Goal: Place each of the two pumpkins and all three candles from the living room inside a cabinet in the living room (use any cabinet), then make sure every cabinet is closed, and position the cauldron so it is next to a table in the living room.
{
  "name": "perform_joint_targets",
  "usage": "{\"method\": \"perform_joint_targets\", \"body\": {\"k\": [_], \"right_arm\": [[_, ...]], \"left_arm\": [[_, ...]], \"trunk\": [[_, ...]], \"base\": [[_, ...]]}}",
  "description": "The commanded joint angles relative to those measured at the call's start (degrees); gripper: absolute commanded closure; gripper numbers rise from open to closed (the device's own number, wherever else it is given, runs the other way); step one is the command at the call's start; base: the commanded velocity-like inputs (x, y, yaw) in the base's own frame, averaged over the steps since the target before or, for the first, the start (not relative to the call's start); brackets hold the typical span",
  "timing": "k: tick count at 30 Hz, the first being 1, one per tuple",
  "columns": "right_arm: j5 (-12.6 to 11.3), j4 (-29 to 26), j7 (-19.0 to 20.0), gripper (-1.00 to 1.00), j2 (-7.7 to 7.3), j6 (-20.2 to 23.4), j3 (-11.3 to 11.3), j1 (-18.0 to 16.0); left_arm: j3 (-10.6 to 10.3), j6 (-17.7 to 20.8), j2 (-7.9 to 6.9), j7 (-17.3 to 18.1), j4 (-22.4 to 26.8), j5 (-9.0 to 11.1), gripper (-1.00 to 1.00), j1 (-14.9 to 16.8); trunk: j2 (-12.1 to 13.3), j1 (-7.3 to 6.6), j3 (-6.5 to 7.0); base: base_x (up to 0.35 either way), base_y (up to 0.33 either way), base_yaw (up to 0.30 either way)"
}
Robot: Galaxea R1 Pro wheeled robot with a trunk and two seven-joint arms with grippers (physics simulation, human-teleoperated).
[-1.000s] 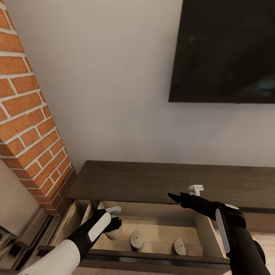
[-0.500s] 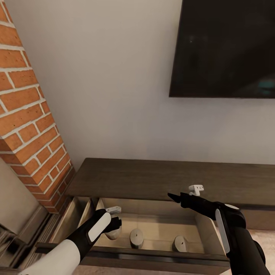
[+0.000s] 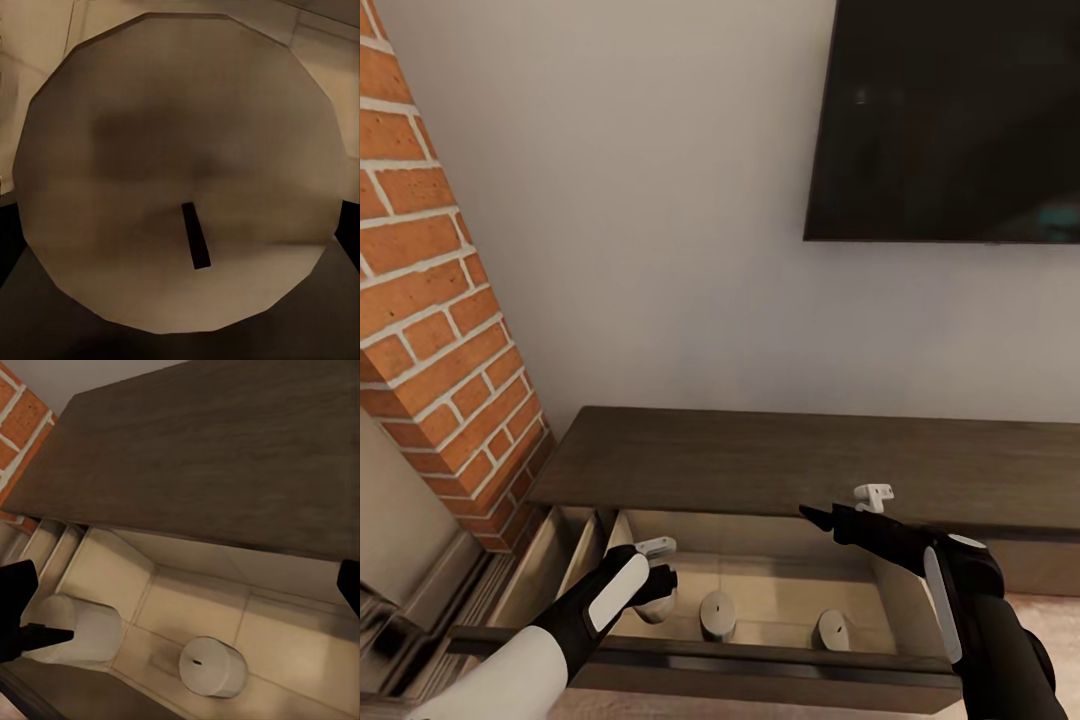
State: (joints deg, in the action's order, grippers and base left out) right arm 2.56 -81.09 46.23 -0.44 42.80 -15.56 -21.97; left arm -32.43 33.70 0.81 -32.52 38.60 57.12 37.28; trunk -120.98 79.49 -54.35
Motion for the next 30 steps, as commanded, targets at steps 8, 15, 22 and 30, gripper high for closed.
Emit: {"method": "perform_joint_targets", "body": {"k": [8,15,22,30], "right_arm": [[0.0,0.0,0.0,-1.0,0.09,0.0,0.0,0.0],[0.0,0.0,0.0,-1.0,0.09,0.0,0.0,0.0],[0.0,0.0,0.0,-1.0,0.02,0.0,0.0,0.0],[0.0,0.0,0.0,-1.0,-0.04,0.0,0.0,0.0]], "left_arm": [[0.0,0.0,-0.09,-0.9,0.0,0.0,1.0,1.1],[0.0,0.0,0.02,-4.3,1.0,0.1,1.0,1.2],[-0.1,0.0,0.34,-4.6,0.6,0.1,1.0,1.2],[0.0,-0.1,0.38,-4.6,0.5,0.2,1.0,1.2]], "trunk": [[-3.2,1.76,-1.44],[-3.2,1.76,-1.44],[-3.2,1.76,-1.44],[-3.2,1.76,-1.44]], "base": [[0.0,0.0,0.0],[0.026,0.0,0.0],[0.239,0.0,0.0],[0.017,0.0,0.0]]}}
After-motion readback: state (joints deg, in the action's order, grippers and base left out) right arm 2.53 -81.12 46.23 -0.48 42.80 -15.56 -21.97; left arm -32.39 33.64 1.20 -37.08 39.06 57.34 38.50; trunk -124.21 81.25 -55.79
